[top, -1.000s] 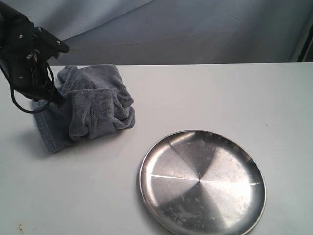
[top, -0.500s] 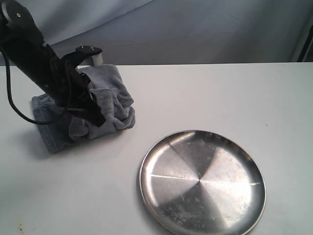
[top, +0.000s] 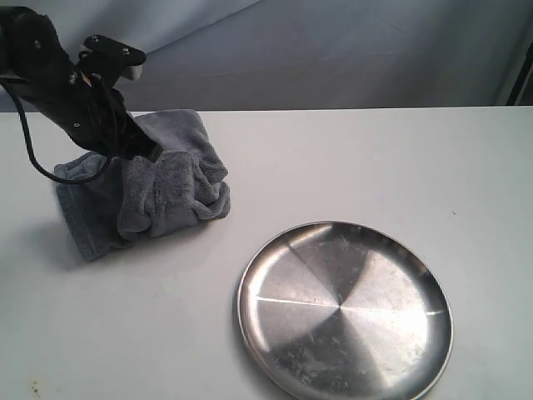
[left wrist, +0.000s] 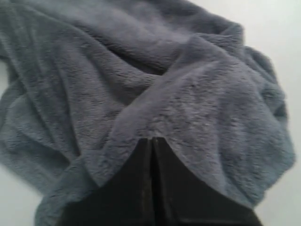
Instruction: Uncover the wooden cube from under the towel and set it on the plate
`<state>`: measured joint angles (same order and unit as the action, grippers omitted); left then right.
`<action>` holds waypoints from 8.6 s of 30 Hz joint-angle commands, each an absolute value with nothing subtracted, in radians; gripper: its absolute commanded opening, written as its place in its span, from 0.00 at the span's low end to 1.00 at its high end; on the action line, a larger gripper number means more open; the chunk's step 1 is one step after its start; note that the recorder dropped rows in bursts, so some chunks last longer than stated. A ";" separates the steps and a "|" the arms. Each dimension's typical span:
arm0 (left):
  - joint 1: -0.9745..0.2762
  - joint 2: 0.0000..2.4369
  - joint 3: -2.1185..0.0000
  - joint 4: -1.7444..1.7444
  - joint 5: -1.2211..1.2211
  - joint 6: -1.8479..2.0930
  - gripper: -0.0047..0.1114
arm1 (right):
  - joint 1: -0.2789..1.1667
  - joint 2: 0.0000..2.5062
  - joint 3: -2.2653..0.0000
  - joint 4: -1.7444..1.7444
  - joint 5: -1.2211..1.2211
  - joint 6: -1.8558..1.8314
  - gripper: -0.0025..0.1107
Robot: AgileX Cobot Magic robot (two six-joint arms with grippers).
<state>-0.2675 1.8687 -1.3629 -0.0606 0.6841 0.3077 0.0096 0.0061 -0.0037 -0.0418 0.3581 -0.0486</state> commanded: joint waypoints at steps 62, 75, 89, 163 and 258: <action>-0.271 1.931 -1.295 -0.041 0.824 0.194 0.04 | 0.012 0.000 0.000 -0.037 0.349 -0.052 0.02; -0.271 1.576 -1.186 -0.224 0.849 0.309 0.04 | 0.012 0.000 0.000 -0.037 0.349 -0.052 0.02; -0.271 1.329 -1.127 -0.362 0.819 0.387 0.04 | 0.012 0.000 0.000 -0.037 0.349 -0.052 0.02; -0.265 0.954 -1.136 0.102 0.555 0.113 0.04 | 0.012 0.000 0.000 -0.037 0.349 -0.052 0.02; -0.267 0.956 -0.519 0.223 0.524 -0.329 0.74 | 0.012 0.000 0.000 -0.037 0.349 -0.052 0.02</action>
